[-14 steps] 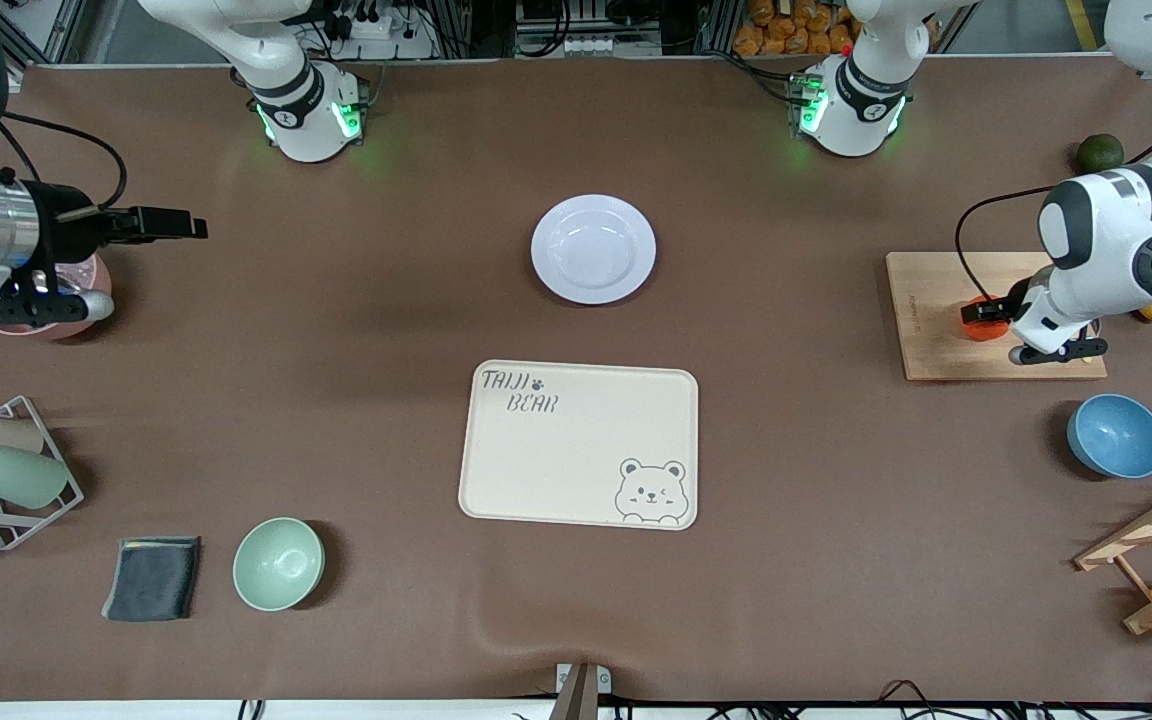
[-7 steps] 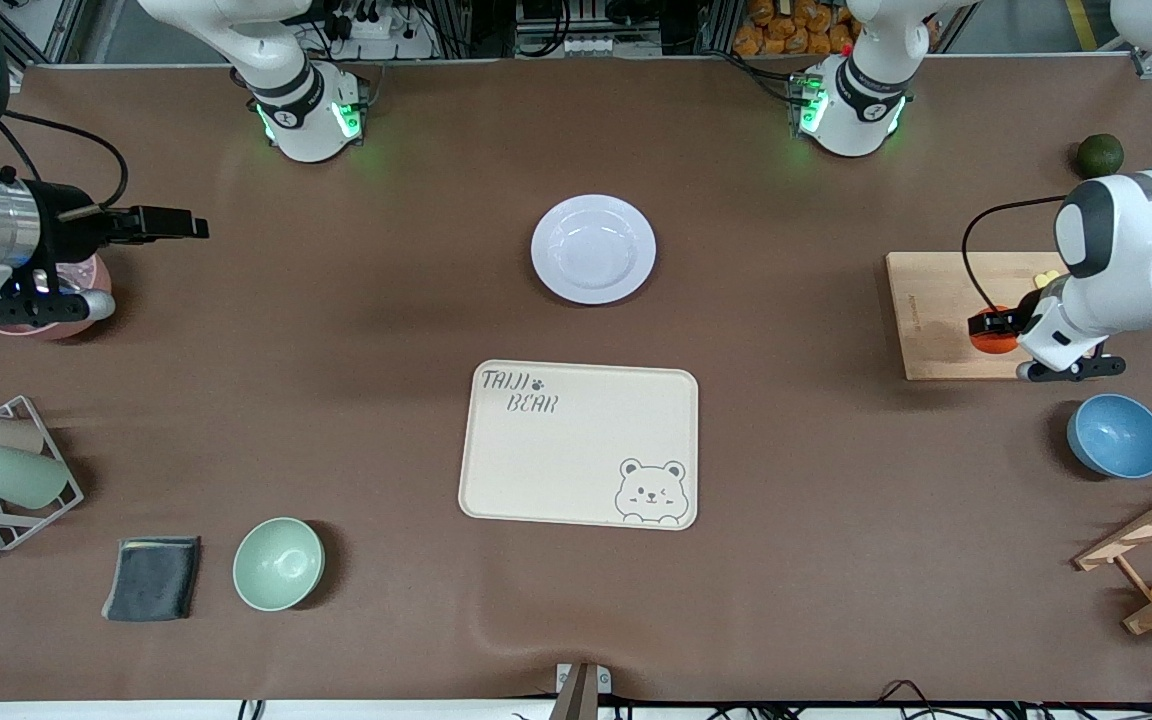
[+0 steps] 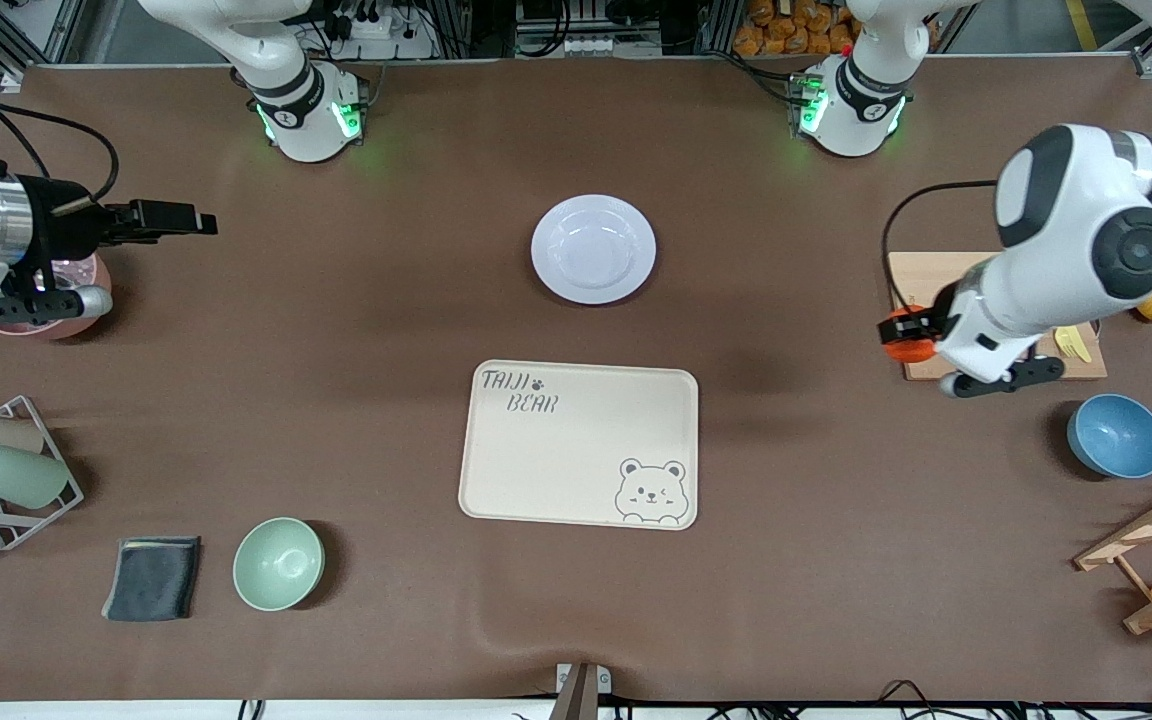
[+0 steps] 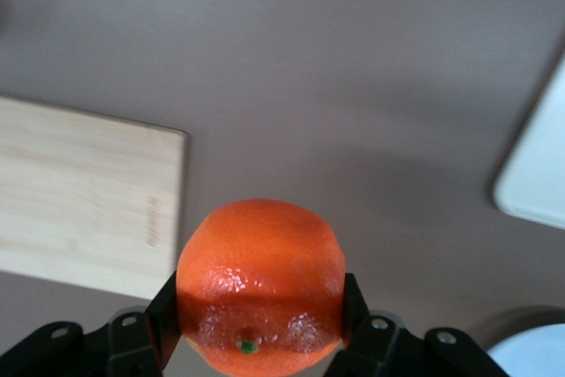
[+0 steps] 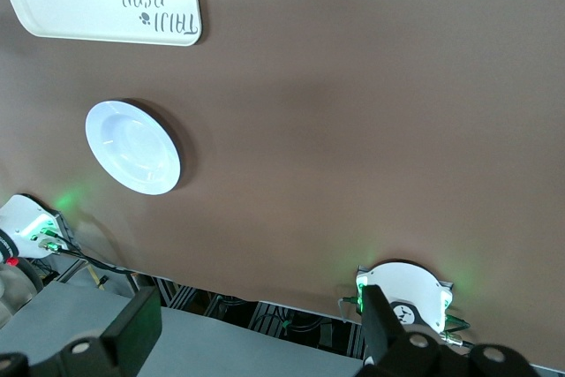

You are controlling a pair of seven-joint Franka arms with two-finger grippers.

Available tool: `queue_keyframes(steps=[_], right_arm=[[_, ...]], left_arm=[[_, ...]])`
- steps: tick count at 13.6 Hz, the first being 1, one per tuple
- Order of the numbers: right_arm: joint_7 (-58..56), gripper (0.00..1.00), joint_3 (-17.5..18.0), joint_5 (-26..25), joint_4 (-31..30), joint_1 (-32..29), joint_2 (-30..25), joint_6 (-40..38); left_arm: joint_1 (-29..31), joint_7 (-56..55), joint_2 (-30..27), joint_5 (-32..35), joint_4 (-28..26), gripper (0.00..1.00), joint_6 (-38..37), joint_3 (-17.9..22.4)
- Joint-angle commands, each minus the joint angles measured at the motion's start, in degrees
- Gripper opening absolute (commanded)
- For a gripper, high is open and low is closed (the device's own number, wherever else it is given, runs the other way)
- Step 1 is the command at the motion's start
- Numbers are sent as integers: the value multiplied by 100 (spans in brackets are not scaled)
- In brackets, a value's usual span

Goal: Place orange and plate with both arms
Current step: 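Lift the orange with the left gripper and carry it to the plate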

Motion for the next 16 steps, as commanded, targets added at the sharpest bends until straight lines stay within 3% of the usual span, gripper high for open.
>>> queue_keyframes(steps=[1, 9, 13, 16], right_arm=[[-22, 100, 6, 120, 216, -15, 172, -51], [-22, 100, 23, 111, 463, 81, 409, -16], [-13, 100, 23, 85, 472, 205, 471, 2], [-13, 100, 23, 85, 463, 301, 515, 72]], left_arm=[[-360, -914, 399, -122, 302, 0, -185, -186], [-1837, -3376, 725, -430, 188, 0, 113, -186], [-2513, -4484, 803, -597, -313, 0, 1087, -186], [-2996, -5125, 1206, -589, -305, 0, 1466, -186]])
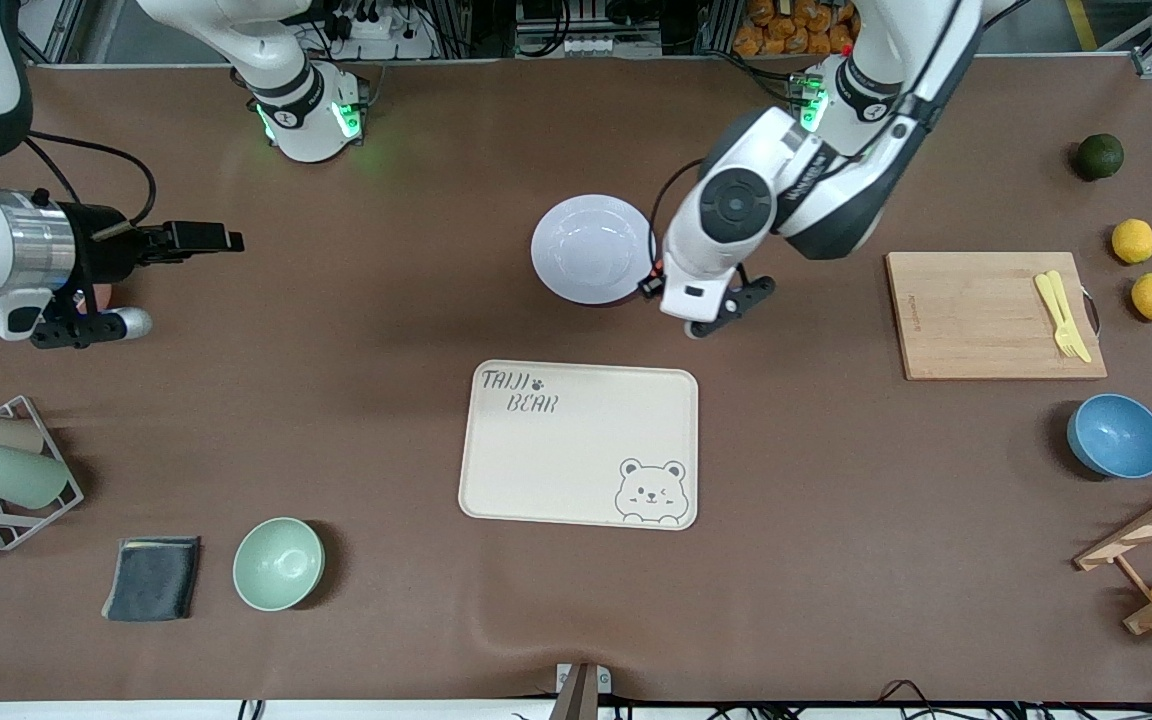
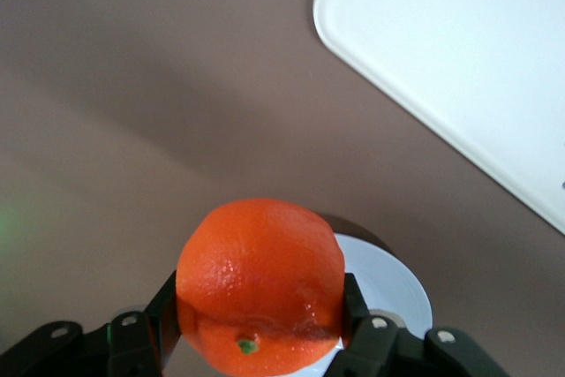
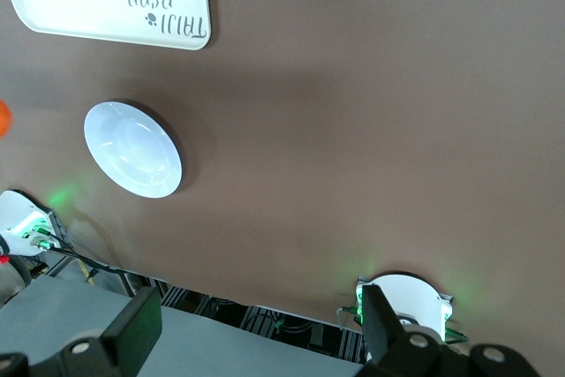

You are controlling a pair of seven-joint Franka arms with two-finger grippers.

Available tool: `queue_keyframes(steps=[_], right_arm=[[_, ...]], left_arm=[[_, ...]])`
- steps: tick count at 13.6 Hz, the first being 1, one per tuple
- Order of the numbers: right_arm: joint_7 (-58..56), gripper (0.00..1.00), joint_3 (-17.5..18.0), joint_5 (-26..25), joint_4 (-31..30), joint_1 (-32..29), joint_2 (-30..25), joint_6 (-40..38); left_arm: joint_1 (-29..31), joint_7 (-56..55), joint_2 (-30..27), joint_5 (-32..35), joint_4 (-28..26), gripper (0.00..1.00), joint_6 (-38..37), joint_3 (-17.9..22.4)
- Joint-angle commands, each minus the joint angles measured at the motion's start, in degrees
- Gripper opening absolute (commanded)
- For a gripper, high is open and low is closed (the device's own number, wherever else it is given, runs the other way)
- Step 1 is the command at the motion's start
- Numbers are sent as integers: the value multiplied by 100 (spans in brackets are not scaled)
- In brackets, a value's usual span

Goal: Place orange and plate with both arms
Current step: 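Lift the orange with the left gripper and carry it to the plate, then open the left gripper to drop the orange onto the white plate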

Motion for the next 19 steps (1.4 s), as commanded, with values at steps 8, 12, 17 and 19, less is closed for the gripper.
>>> queue_keyframes(steps=[8, 12, 17, 19], right_arm=[[50, 100, -17, 53, 189, 170, 206, -38], [59, 100, -17, -70, 180, 416, 320, -38], [-116, 100, -8, 0, 189, 434, 399, -47], [-318, 100, -8, -8, 180, 547, 461, 93]], left_arm=[[-1563, -1545, 1655, -64, -7, 0, 1667, 48], [-1741, -1738, 1744, -55, -68, 19, 1678, 66], [-1337, -1792, 956, 94, 37, 100, 335, 119], [-995, -1730, 402, 94, 325, 100, 0, 110]])
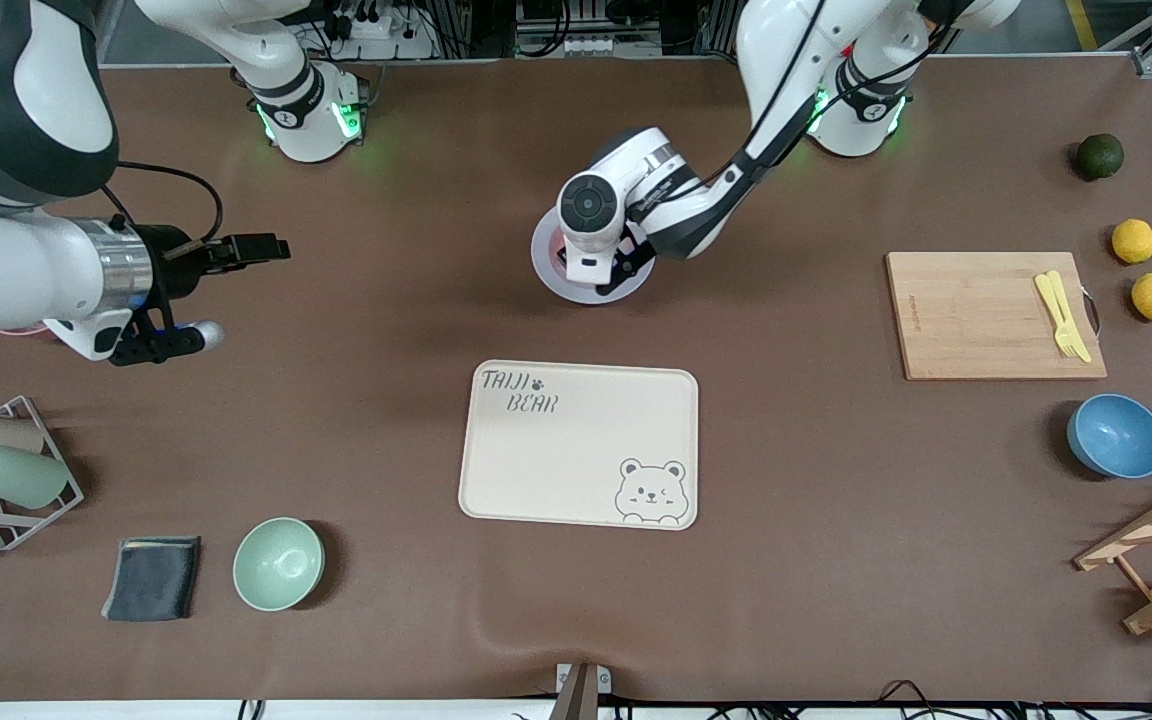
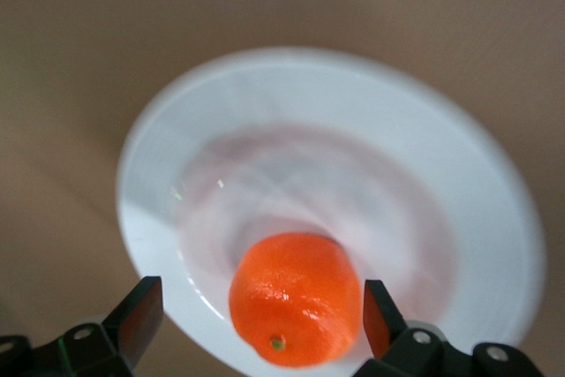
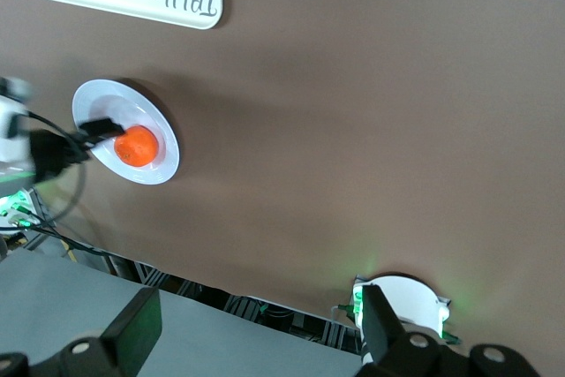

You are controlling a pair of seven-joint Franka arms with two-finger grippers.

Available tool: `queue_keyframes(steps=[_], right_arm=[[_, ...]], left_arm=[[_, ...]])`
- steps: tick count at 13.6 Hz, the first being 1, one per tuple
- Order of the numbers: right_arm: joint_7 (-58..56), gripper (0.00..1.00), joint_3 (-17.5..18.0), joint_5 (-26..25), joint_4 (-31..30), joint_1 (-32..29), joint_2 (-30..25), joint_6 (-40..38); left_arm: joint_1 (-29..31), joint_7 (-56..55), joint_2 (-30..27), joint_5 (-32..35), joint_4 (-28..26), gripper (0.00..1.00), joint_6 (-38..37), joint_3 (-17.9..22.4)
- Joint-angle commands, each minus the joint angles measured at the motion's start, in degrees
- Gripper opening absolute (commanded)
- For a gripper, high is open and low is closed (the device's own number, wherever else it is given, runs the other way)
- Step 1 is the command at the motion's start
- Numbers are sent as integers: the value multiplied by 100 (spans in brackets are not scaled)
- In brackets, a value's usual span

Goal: Place orange and plate with both arms
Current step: 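Open the left gripper to drop the orange onto the white plate, then withdraw the left gripper while the right gripper reaches the plate rim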

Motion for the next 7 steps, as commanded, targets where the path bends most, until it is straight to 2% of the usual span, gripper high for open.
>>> queue_keyframes(steps=[1, 2, 4, 5, 7], right_arm=[[-135, 100, -12, 38, 173, 269, 250, 191], [-169, 100, -4, 142, 173, 367, 364, 524], [-126, 100, -4, 677, 173, 595, 505, 597], [-100, 100, -12, 879, 130, 718, 558, 597], [-108, 100, -4, 960, -10, 824, 716, 615]], left_arm=[[405, -53, -943, 76, 422, 100, -709, 6], [659, -27, -1102, 76, 730, 100, -1034, 6], [1247, 340, -1235, 93, 1433, 100, -1685, 6], [1607, 786, -1271, 171, 1732, 100, -1914, 15], [2241, 1735, -1428, 216, 2155, 100, -2127, 6]])
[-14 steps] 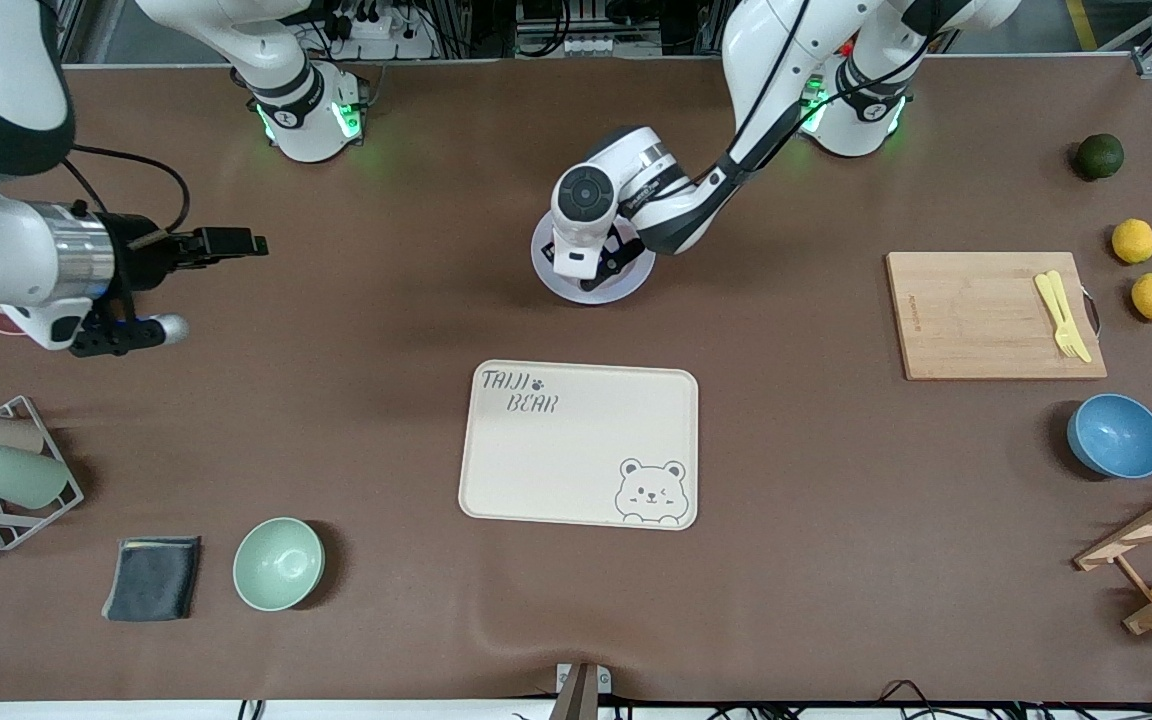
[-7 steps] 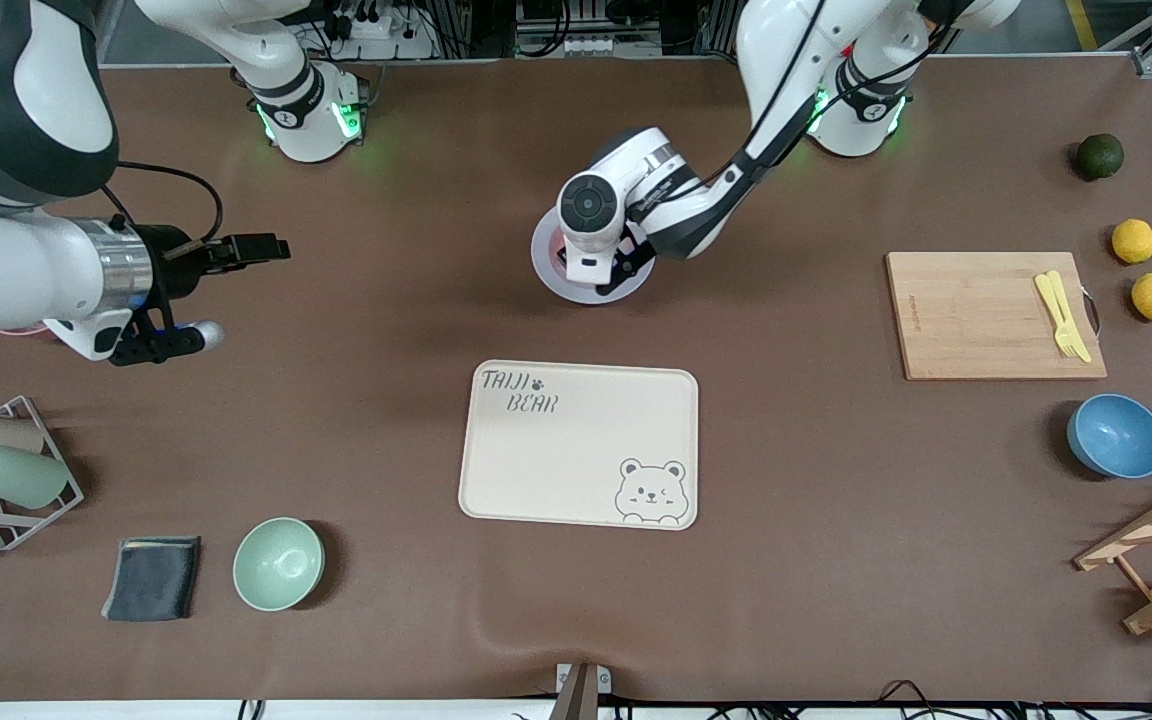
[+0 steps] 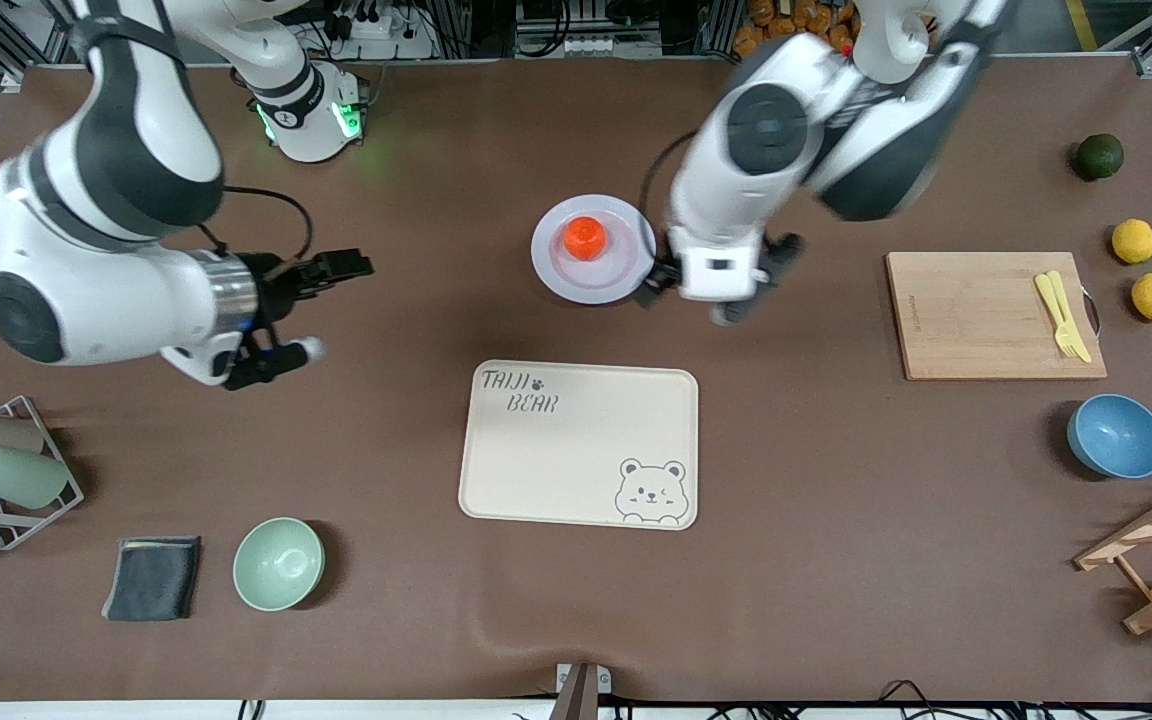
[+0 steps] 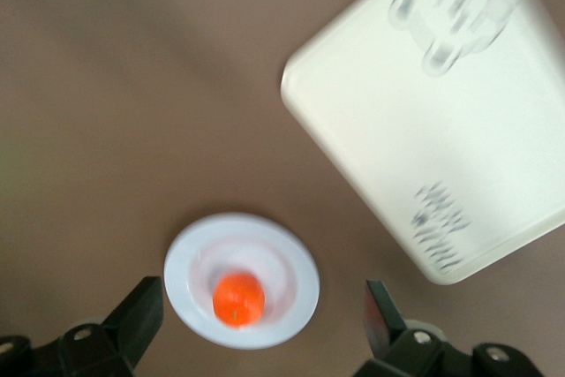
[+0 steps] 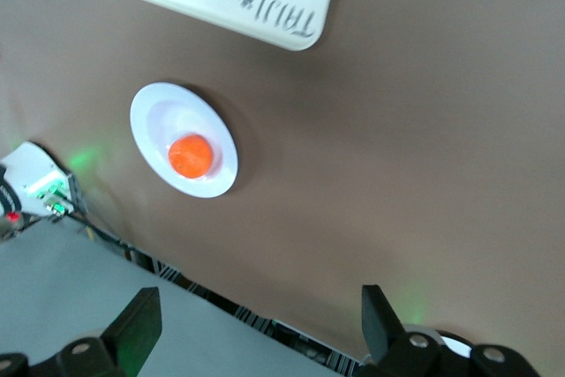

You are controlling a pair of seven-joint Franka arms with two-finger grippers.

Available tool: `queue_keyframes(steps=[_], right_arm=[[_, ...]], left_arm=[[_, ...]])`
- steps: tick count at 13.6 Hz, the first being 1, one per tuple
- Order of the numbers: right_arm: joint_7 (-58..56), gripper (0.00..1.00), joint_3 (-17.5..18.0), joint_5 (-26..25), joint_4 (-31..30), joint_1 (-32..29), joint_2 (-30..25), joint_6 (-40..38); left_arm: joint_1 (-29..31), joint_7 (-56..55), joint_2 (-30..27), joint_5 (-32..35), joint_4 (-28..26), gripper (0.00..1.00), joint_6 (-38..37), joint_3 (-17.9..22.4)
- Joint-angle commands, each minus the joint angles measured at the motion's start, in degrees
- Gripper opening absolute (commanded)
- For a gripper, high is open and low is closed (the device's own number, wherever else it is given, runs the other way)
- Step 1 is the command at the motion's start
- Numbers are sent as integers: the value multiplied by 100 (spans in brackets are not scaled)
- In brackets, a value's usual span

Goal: Place orange and plate with both arms
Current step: 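Withdraw the left gripper while the right gripper reaches the plate rim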

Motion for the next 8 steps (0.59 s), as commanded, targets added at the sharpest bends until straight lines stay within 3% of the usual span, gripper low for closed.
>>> queue_keyframes(steps=[1, 8], right_arm=[[-2, 100, -52, 346, -173, 142, 177, 17], [-72, 100, -43, 777, -1579, 318, -51, 658]], left_arm=[[810, 1196, -44, 185, 514, 100, -258, -50], [2595, 4125, -440, 458, 515, 100, -451, -41]])
